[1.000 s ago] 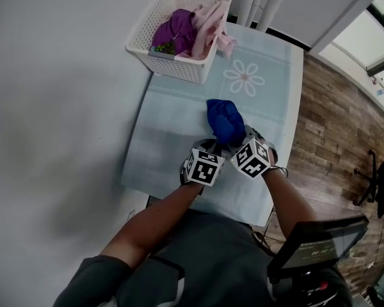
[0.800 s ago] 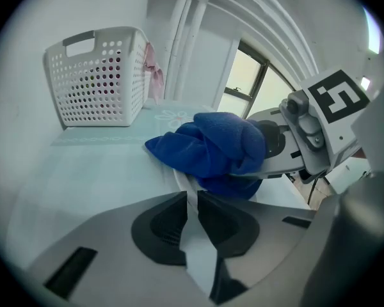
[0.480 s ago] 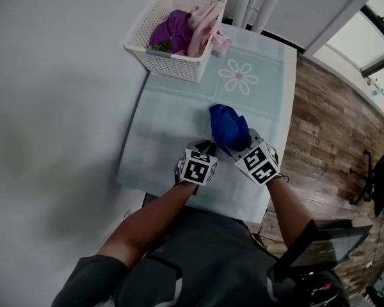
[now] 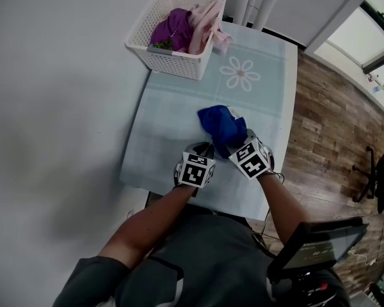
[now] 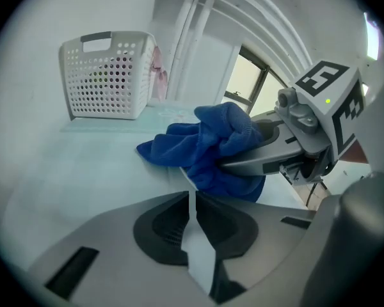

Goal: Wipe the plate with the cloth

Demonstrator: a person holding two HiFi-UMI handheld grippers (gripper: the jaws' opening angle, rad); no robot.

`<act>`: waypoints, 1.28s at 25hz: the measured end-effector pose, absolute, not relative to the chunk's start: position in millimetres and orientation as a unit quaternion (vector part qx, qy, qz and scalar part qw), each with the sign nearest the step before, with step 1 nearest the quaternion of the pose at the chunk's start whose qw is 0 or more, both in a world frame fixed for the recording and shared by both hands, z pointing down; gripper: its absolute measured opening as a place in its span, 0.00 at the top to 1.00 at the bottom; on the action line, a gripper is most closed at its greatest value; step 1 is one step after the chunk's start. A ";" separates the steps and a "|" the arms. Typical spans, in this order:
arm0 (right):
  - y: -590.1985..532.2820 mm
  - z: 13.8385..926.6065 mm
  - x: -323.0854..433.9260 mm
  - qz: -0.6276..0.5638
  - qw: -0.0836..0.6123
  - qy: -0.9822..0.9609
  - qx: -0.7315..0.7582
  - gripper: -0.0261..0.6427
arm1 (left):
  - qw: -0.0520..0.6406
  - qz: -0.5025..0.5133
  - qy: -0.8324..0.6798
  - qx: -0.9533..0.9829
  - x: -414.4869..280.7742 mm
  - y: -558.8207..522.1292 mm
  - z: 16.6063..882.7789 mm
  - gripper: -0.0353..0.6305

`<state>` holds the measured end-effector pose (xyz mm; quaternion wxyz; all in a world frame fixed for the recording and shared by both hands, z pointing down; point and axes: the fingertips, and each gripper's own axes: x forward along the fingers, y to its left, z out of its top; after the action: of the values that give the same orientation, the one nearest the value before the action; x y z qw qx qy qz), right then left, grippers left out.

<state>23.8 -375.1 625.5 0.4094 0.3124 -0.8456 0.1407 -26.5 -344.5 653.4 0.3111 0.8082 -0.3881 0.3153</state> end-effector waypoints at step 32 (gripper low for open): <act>-322.3 613.2 65.7 0.158 0.381 -0.836 0.361 0.78 | 0.300 0.202 -0.416 0.834 -63.2 -301.6 576.7 0.88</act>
<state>65.7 -322.3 613.2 0.3809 0.3611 -0.8364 0.1581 -63.2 -301.6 576.7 0.2998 0.8344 -0.4161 0.2019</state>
